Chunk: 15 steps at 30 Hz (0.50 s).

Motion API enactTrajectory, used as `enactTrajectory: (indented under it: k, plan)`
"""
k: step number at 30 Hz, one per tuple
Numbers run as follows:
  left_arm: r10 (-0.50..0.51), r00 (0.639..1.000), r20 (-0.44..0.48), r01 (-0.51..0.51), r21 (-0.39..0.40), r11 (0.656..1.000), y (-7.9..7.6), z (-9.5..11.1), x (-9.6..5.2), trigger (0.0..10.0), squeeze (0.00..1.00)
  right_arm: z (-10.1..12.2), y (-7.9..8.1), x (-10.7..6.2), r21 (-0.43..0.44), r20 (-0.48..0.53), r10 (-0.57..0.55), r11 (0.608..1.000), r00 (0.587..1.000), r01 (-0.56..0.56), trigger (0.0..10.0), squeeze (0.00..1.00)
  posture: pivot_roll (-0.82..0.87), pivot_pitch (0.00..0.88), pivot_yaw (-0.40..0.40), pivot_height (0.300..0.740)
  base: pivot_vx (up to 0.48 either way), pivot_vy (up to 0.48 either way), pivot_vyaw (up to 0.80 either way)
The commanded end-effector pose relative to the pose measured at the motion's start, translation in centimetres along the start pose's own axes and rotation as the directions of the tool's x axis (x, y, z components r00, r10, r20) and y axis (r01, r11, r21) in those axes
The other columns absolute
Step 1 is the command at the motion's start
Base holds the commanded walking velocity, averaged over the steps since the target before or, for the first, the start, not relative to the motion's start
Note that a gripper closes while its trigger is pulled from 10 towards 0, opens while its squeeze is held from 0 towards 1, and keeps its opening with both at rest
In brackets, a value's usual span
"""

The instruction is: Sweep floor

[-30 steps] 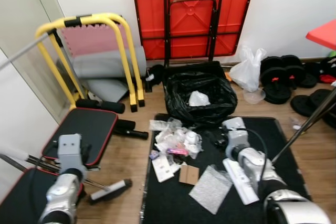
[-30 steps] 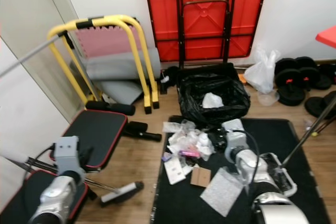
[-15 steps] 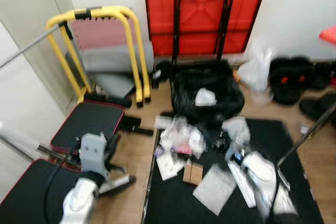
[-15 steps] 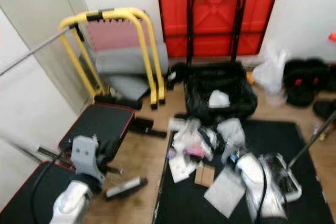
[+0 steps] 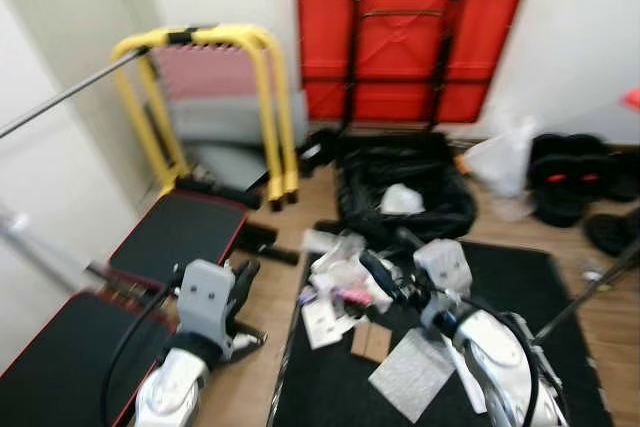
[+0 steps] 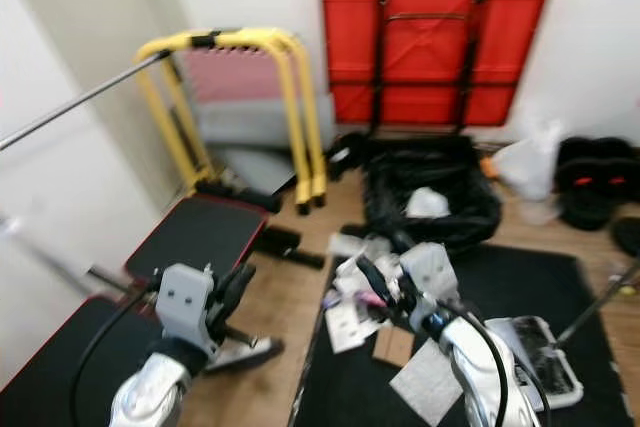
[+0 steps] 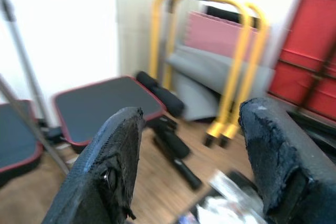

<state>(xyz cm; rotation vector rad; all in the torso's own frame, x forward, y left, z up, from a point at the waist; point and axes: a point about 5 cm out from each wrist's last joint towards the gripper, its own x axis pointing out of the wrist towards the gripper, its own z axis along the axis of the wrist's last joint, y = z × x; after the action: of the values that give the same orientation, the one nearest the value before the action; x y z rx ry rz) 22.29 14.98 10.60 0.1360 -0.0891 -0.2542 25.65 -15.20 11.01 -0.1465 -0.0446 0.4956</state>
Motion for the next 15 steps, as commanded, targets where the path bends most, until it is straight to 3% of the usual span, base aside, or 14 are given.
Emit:
enactTrajectory:
  k: [1, 15]
  plan:
    - [0.058, 0.998, -0.030, -0.057, 0.014, 0.998, 0.08, 0.00, -0.13, 10.0, 0.00, 0.25, 0.10, 0.22, -0.004, -0.016, 0.002, 1.000, 1.000, -0.002, 10.0, 0.00, -0.03, 0.000, 0.027, 0.740, 0.000, 0.000, 0.80]
    - [0.063, 0.996, -0.063, -0.063, 0.015, 0.998, 0.18, 0.30, 0.22, 10.0, 0.00, 0.94, 0.18, 0.87, -0.015, -0.007, 0.028, 0.999, 1.000, -0.028, 10.0, 0.00, -0.02, 0.000, 0.033, 0.740, 0.000, 0.000, 0.80]
